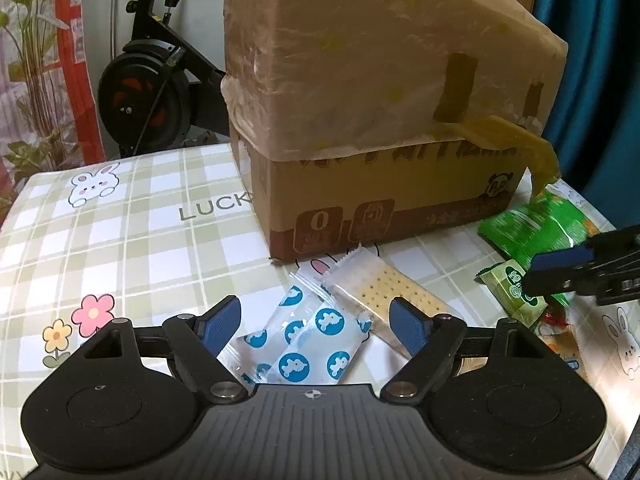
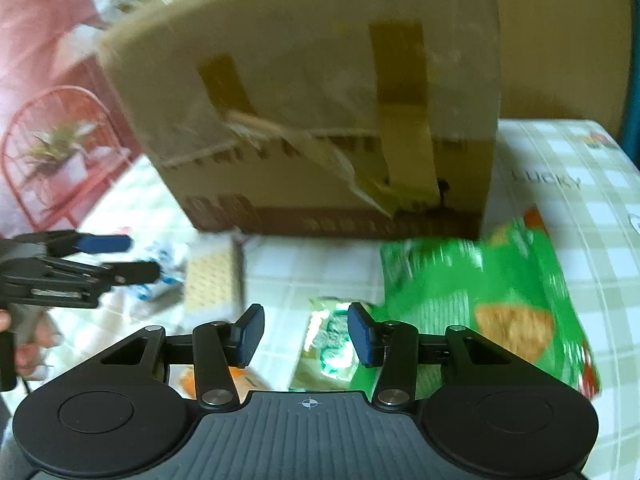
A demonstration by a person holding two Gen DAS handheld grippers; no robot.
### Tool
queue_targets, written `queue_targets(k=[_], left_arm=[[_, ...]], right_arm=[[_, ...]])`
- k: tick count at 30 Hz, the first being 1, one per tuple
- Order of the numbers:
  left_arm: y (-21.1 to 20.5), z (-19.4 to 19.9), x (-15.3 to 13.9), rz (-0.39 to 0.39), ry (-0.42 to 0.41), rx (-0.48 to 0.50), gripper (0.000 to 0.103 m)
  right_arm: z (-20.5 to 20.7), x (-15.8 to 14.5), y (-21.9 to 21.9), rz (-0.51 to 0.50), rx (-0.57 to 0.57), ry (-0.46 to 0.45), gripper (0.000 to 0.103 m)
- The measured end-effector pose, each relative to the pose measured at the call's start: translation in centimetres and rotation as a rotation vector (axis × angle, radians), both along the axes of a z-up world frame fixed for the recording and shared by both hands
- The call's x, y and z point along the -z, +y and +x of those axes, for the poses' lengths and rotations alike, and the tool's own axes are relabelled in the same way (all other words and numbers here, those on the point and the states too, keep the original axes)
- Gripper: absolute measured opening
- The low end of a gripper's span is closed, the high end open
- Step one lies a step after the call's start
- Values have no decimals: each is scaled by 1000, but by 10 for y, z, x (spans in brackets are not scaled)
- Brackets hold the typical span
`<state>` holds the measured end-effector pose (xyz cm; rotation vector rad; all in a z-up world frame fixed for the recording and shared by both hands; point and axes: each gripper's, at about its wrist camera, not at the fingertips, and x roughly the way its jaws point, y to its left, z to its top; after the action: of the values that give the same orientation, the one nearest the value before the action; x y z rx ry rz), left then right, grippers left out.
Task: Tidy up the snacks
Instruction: 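Return both tools to the pile and grasp the blue-dotted wrapper and green packet, then carry the blue-dotted wrapper and green packet over the lined bin and release them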
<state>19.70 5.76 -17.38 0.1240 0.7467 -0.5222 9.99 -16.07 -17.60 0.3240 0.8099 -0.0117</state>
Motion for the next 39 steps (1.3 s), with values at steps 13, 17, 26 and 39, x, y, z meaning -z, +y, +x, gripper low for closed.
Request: queue_targets(k=[13,17,26,39], left_arm=[[5,-1,10,6,11,26,84],[3,2,12,29,9,45,84],[6,5,25,69,32,15,60],[6,-27,-28,-60,-31,-59,49]], right_arm=[[24,26,16,-125,-30,102,44],[24,28,29,-198,-77,91,37],[24,27,23,-183,-76,77,36],[-5,-7,14,-132,-53,-40,35]])
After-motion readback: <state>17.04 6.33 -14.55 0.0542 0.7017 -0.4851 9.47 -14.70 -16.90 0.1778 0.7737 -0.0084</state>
